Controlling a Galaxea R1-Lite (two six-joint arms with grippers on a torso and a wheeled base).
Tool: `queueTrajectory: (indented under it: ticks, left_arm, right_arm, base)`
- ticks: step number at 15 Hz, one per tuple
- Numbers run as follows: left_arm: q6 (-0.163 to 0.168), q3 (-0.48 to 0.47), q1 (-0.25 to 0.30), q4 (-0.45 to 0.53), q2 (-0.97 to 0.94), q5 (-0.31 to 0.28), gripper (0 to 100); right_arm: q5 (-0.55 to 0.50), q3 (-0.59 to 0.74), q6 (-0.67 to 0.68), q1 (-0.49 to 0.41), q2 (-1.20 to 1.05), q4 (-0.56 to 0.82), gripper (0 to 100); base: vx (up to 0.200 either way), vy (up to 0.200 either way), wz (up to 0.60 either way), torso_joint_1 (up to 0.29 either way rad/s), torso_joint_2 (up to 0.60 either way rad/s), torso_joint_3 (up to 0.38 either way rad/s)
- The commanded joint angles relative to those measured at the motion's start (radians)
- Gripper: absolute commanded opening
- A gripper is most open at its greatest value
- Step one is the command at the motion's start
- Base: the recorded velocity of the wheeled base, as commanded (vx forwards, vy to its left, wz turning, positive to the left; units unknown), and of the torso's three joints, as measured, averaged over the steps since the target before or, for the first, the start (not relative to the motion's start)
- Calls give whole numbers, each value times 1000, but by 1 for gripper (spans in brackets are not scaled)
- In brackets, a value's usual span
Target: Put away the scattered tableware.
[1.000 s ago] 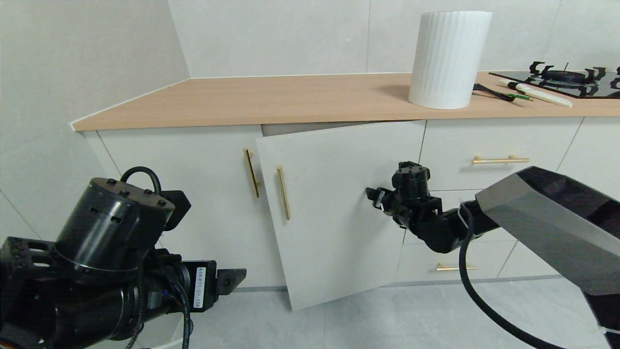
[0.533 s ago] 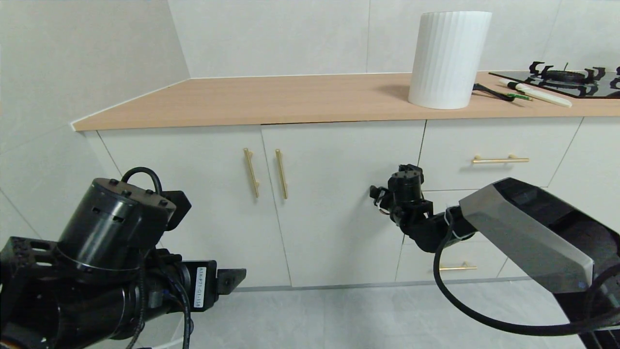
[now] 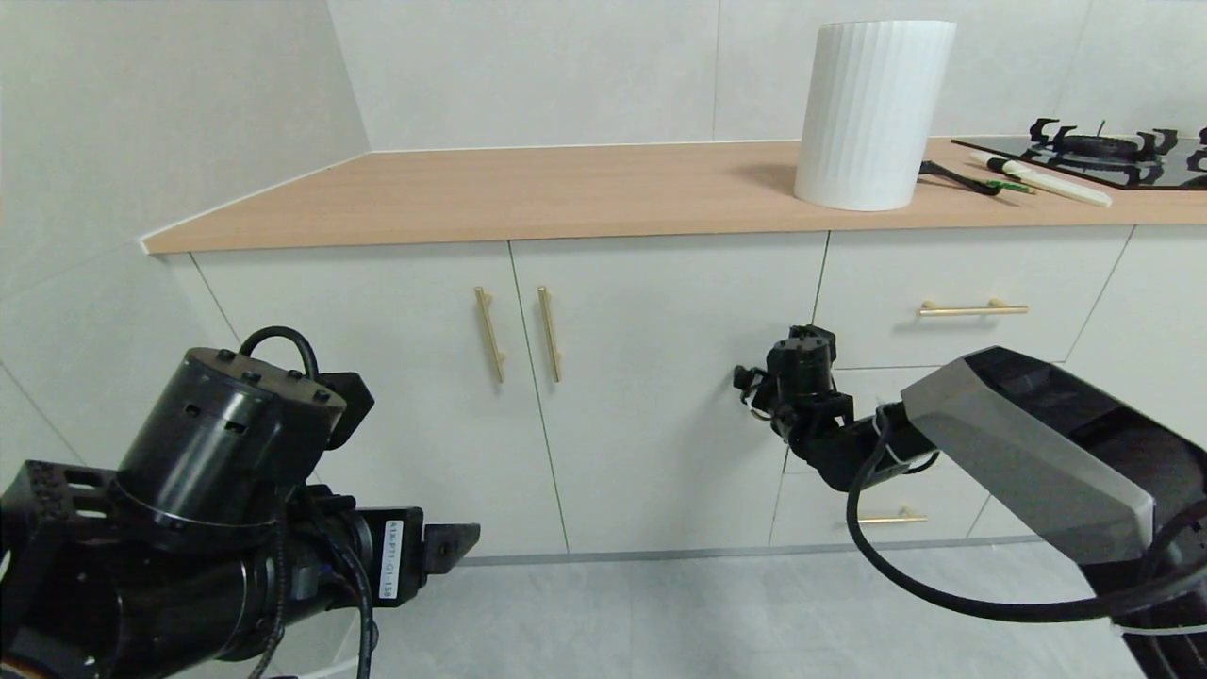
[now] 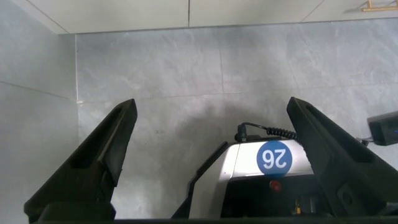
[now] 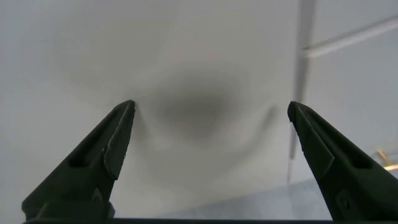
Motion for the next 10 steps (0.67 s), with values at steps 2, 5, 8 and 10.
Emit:
queueTrajectory:
  ticks: [2,5,8,10]
  left_arm:
    - [-1,0,-1,0,0,1,100]
    - [-1,0,0,0,0,1,100]
    - [-1,0,-1,0,-5,1,100]
    - [1,-1,0,0,-10,1,100]
  right_arm:
    - [192,251,1,21,-202,4,100]
    - [552,515,-9,16,-409,33,100]
    - [653,578,-59,9,-496,90,100]
    - [653,616,-91,4,-527,92,100]
  base:
    - [0,0,0,0,0,0]
    - [0,0,0,0,0,0]
    - [0,0,0,0,0,0]
    - [0,0,0,0,0,0]
